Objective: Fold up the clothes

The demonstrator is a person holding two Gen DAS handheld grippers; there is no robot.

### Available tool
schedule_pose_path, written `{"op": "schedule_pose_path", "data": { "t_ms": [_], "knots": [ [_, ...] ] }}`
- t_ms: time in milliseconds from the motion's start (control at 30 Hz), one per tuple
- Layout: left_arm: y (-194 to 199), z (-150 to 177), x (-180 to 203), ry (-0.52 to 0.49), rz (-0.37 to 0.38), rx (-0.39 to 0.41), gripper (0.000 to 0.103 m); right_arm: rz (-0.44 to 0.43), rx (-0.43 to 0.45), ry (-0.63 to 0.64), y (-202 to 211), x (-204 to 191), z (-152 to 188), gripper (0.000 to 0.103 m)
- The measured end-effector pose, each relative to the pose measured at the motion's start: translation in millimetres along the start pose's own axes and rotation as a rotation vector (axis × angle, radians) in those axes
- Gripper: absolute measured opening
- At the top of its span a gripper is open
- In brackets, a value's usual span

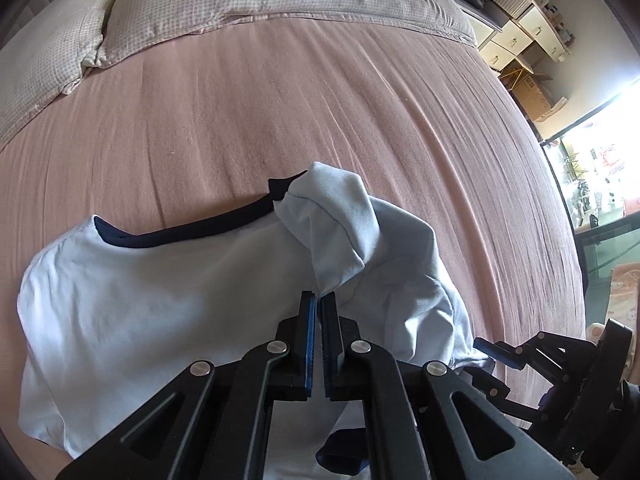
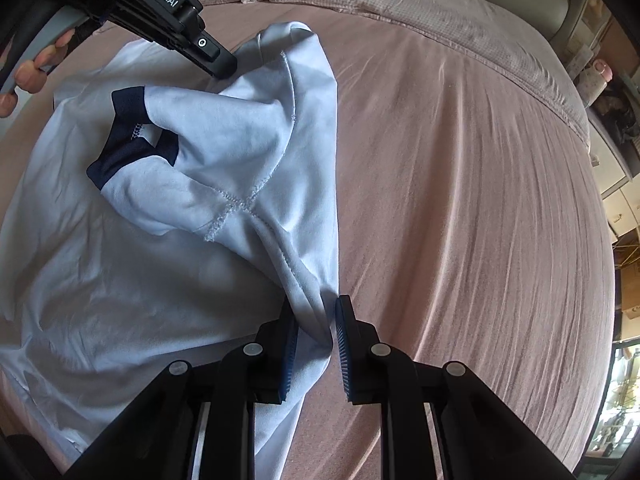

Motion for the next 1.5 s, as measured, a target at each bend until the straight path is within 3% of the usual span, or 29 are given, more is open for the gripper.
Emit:
{"op": "schedule_pose_path", "data": {
  "t_ms": [100,200,267,300,400,533,633,733,1133,1200,1333,1433,1500],
  "knots": [
    [2,-2,-6,-0.015,-0.042,-0.009,0.002,-0.007,-0.003,-0.013,-1,-2,-2,0.017],
    [3,-5,-20,-0.086,-0.166,0.005,0.002,-0.009,-0.021,-0.008,-5,-5,-2,0.017],
    [5,-9,-34,-0.04,-0.18,0.007,0.002,-0.004,-0.022,0.016,-6,-9,-5,0.017],
    [8,-11,-38,0.018,-0.15,0.017,0.002,0.0,-0.024,0.029,-6,-11,-6,0.017],
    [18,-11,-29,0.207,0.083,0.019,0.003,-0.015,-0.026,-0.01,-4,-14,-10,0.017],
    [6,-5,-10,0.291,0.157,-0.045,0.005,-0.023,-0.003,-0.099,0,-14,-23,0.018],
    [-10,1,-9,0.317,0.187,-0.107,0.005,-0.01,0.035,-0.055,4,-24,-38,0.018],
    [-17,6,-9,0.345,0.217,-0.118,0.005,0.015,0.056,0.031,0,-41,-51,0.019],
    [8,27,-5,0.456,0.307,-0.159,0.006,0.109,0.12,0.222,6,-77,-61,0.02],
    [15,28,-6,0.477,0.334,-0.144,0.006,0.123,0.141,0.253,3,-76,-69,0.026],
    [16,27,-4,0.452,0.308,-0.118,0.008,0.14,0.192,0.308,-12,-66,-90,0.035],
    [7,22,-3,0.455,0.293,-0.112,0.028,0.132,0.21,0.339,-12,-71,-95,0.036],
    [7,17,-1,0.487,0.335,-0.104,0.057,0.119,0.217,0.356,-12,-75,-96,0.036]
  ]
}}
Point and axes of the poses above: each gripper's, at about its wrist camera, not at the fingertips, and y roughly against the way its jaws point, x to its right, z to its underside, the point moved 8 cm from there along -y, roughly the way its jaws point, and after that the axes turned 12 degrees about x, right-handed, at the moved point
